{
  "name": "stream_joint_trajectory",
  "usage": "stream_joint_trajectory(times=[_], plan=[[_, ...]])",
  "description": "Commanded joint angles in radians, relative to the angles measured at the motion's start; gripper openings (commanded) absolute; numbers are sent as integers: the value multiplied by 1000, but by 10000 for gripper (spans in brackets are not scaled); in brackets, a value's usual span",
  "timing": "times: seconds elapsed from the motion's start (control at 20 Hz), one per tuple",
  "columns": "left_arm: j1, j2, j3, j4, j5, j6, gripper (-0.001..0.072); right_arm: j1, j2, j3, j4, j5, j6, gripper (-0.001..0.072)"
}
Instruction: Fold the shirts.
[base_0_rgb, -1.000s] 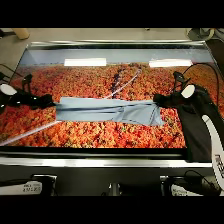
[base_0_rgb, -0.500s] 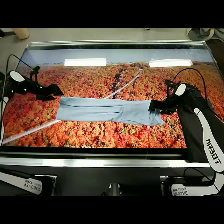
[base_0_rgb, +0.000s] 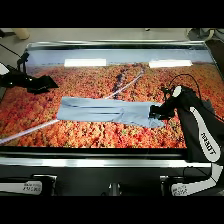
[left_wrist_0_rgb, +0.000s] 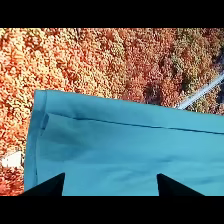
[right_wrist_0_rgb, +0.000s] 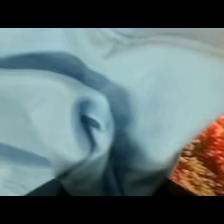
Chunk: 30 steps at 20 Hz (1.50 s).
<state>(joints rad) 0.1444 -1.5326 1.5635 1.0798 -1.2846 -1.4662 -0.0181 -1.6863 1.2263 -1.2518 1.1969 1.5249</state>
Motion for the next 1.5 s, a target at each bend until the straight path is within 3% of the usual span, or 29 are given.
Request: stream_joint_trajectory(times=[0.0,0.05,0.1,0.15,0.2,0.25,0.45,0.7,0.85,1.0,1.1,1.2,1.35,1.45], plan=[[-33,24,1,-1,-10,0,720,2,-30,-5,100,-27,-3,149],[-53,23,0,-3,-9,0,715,2,-23,-3,116,-26,-4,21],[-80,18,0,-15,-6,0,690,2,-2,5,124,-15,-17,20],[-113,13,-4,-36,3,0,462,2,31,16,126,-6,-40,20],[-154,7,-19,-63,35,0,98,2,77,32,126,6,-55,19],[-202,0,-37,-84,79,0,32,2,125,53,126,18,-56,16],[-435,-121,-94,-219,249,-1,29,2,328,117,167,98,-16,17],[-710,-346,-90,-659,484,42,28,3,498,117,206,298,30,18],[-839,-449,-80,-858,535,62,29,3,579,117,200,352,63,18],[-878,-483,-74,-1015,531,234,27,3,600,117,187,338,95,19],[-819,-438,-74,-937,536,255,25,6,570,117,232,305,105,18],[-706,-350,-74,-742,522,215,25,63,513,117,278,229,105,18],[-483,-160,-74,-432,462,105,25,239,381,117,422,-10,96,18],[-333,-13,-74,-330,425,60,26,358,256,138,546,-165,65,19]])
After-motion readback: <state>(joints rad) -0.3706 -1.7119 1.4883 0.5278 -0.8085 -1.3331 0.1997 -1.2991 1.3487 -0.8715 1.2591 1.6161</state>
